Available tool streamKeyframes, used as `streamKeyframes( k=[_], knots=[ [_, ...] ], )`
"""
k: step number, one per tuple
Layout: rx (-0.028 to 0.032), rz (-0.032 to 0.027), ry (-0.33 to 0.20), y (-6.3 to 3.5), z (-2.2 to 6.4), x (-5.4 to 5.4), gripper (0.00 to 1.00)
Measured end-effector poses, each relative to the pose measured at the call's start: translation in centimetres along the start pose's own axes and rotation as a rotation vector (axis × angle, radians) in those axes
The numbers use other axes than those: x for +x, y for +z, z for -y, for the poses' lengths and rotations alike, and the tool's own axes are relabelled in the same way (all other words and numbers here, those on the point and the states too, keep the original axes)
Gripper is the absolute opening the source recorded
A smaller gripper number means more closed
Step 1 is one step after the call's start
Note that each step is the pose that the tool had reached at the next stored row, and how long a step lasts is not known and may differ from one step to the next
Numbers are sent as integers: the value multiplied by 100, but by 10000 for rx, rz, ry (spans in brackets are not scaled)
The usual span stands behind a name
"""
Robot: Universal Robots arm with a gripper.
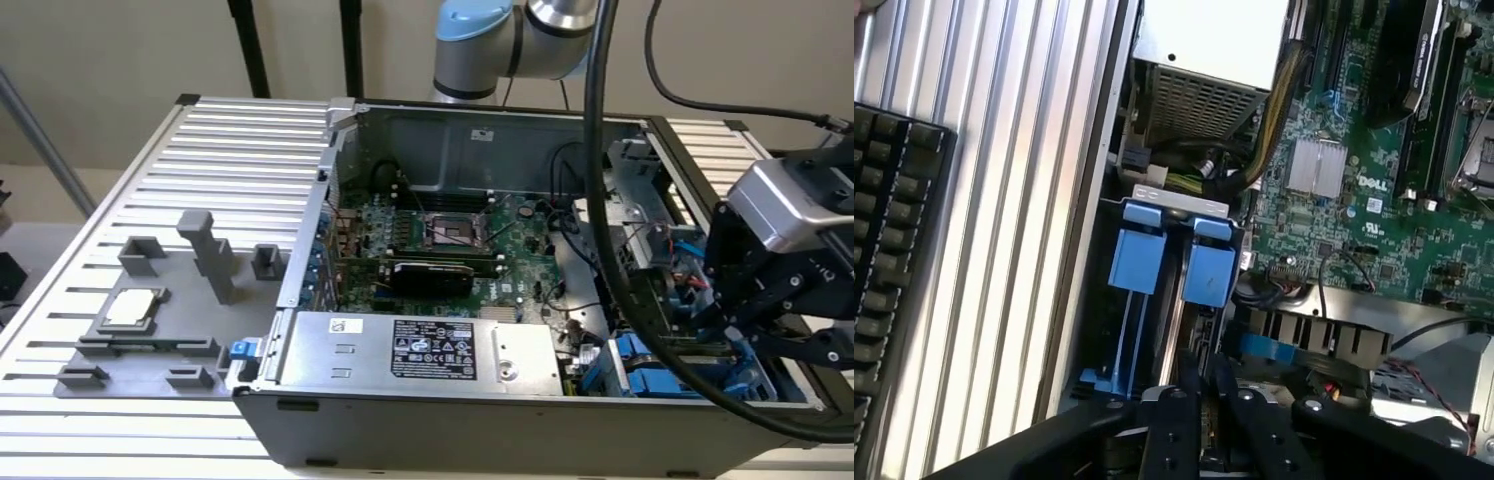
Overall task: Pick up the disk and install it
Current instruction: 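Insert the first disk wire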
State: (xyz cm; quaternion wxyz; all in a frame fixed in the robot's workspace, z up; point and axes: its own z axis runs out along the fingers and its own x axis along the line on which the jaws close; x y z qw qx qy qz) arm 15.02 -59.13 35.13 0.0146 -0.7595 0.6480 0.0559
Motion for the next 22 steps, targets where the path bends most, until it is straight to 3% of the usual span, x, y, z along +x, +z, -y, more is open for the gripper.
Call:
streamKeyframes(
  k=[5,14,22],
  knots=[
    [-55,-1,450,32,1,3,0],
    [-30,-65,935,41,12,0,0],
    [-28,-64,951,41,17,0,0]
  ],
)
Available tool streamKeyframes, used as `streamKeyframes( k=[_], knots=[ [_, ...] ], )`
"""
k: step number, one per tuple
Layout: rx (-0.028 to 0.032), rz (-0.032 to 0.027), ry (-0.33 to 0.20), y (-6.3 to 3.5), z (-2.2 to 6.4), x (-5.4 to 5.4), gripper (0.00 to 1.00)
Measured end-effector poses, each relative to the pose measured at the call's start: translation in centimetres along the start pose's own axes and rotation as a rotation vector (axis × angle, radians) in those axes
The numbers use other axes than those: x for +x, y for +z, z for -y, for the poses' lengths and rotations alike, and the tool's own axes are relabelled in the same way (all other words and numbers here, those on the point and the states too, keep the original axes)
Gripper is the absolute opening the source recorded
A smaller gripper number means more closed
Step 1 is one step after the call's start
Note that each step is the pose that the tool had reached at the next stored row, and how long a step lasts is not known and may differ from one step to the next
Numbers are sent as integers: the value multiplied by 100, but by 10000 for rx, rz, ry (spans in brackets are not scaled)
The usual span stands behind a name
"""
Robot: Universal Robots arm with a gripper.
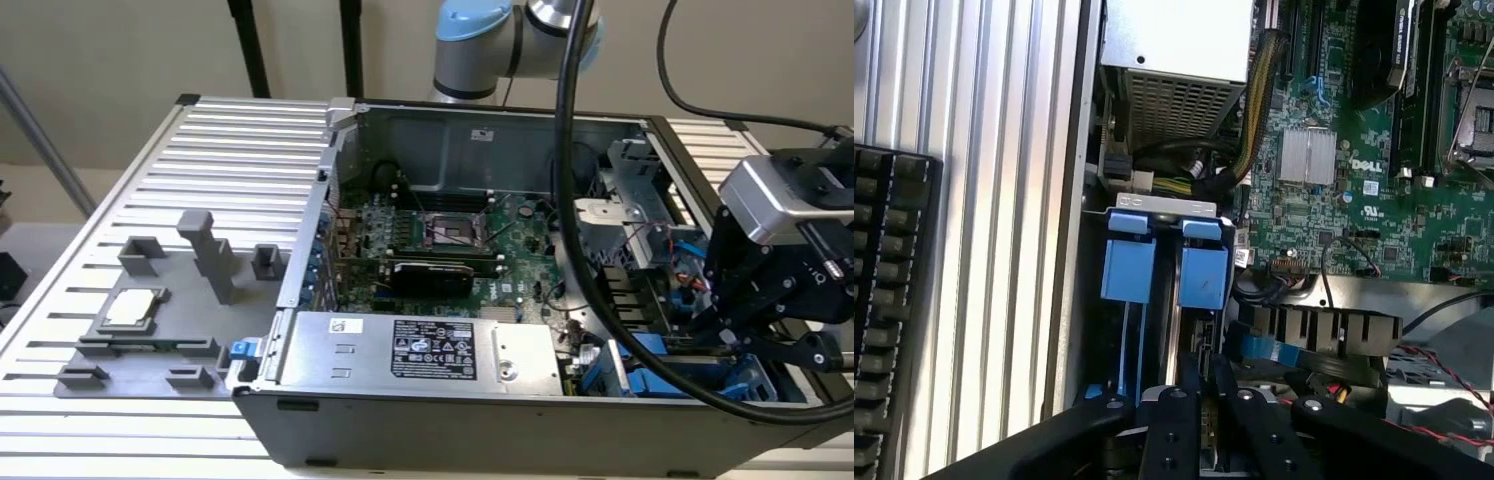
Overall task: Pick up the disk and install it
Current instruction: 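Insert the first disk wire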
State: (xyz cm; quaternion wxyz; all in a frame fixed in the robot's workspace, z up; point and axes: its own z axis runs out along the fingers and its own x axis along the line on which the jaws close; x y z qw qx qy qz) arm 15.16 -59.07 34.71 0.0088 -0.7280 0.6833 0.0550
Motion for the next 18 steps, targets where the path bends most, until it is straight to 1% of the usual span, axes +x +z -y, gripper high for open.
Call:
streamKeyframes(
  k=[5,7,10,15,18],
  knots=[
    [1,-1,8,0,0,0,0],
    [3,-13,40,0,1,-4,0],
    [10,-56,156,3,3,-13,0],
    [25,-156,404,7,6,-21,0],
    [31,-180,489,13,8,-42,0]
  ],
)
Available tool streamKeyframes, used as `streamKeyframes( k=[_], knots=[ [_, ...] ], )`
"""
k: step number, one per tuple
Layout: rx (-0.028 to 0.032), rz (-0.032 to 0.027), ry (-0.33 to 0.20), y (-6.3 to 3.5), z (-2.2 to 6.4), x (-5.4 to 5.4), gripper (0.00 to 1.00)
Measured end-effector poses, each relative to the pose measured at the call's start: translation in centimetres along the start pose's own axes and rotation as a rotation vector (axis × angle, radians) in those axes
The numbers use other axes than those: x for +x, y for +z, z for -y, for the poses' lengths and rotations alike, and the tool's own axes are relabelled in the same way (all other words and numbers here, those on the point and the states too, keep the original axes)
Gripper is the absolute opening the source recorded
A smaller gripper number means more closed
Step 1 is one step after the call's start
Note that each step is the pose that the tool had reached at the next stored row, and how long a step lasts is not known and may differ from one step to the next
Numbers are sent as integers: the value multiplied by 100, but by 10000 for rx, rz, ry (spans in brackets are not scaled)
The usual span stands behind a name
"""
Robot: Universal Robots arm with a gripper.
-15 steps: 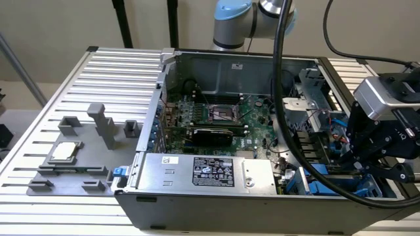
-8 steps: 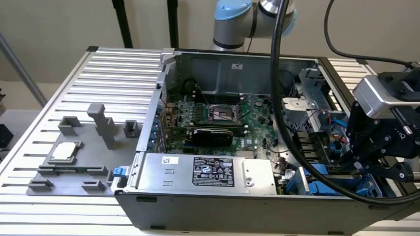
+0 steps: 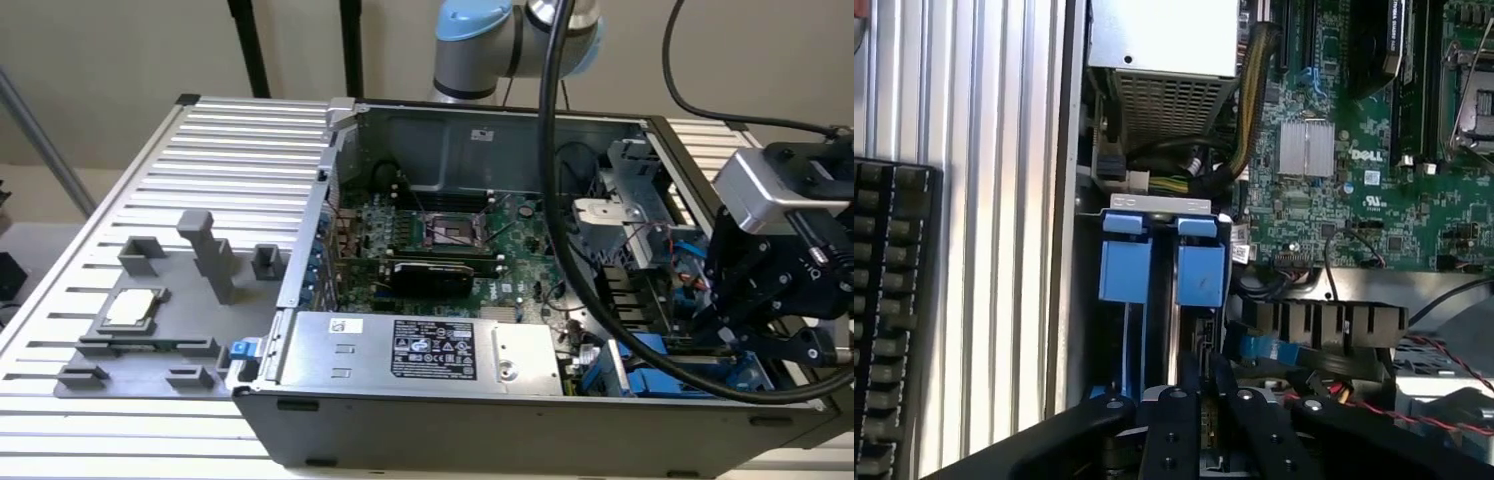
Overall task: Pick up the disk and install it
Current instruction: 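Insert the first disk wire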
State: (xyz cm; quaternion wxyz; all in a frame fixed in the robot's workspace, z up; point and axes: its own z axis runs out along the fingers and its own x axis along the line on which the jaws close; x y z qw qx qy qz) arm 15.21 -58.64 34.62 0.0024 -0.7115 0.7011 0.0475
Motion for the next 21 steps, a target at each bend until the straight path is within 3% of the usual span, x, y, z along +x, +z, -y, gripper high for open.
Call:
streamKeyframes(
  k=[12,21],
  knots=[
    [38,-128,567,40,3,-48,0],
    [52,-268,753,52,15,-80,0]
  ],
)
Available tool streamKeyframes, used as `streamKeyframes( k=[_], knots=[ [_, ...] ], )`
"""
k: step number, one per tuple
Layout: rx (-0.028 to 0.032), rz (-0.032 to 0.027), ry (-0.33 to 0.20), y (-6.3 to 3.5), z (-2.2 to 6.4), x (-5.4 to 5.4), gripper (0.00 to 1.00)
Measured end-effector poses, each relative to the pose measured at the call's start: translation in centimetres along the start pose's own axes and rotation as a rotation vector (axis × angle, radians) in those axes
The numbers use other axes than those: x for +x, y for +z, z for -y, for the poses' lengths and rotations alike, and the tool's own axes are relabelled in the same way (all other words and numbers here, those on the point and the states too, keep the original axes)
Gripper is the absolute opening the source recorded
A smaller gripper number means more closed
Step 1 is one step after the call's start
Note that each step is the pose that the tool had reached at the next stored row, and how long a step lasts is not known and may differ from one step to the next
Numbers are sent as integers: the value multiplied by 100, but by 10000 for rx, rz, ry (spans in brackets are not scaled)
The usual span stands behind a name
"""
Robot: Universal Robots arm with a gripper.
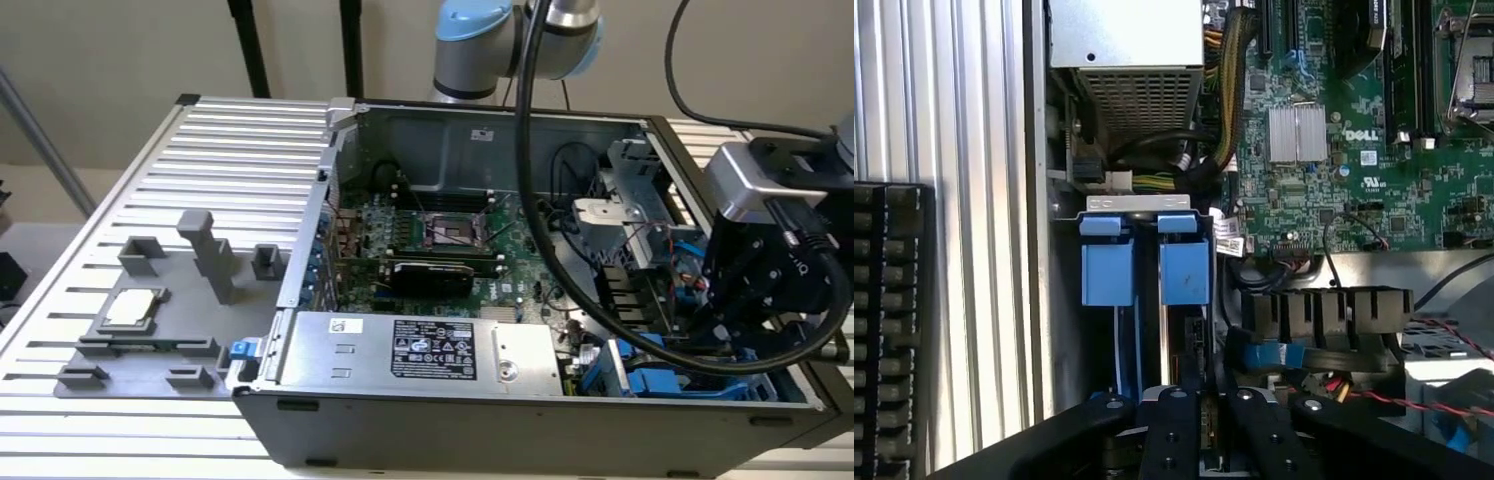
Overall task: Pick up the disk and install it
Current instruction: 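Insert the first disk wire, then insert the second disk wire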
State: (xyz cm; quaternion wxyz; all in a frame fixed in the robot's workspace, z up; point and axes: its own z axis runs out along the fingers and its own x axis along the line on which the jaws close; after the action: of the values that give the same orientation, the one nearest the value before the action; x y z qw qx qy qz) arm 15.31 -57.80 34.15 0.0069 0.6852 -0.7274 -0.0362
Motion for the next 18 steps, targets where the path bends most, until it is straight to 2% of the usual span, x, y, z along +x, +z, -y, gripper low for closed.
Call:
streamKeyframes(
  k=[8,18],
  knots=[
    [7,-109,17,9,0,-15,0],
    [8,-127,18,41,10,-23,0]
  ],
)
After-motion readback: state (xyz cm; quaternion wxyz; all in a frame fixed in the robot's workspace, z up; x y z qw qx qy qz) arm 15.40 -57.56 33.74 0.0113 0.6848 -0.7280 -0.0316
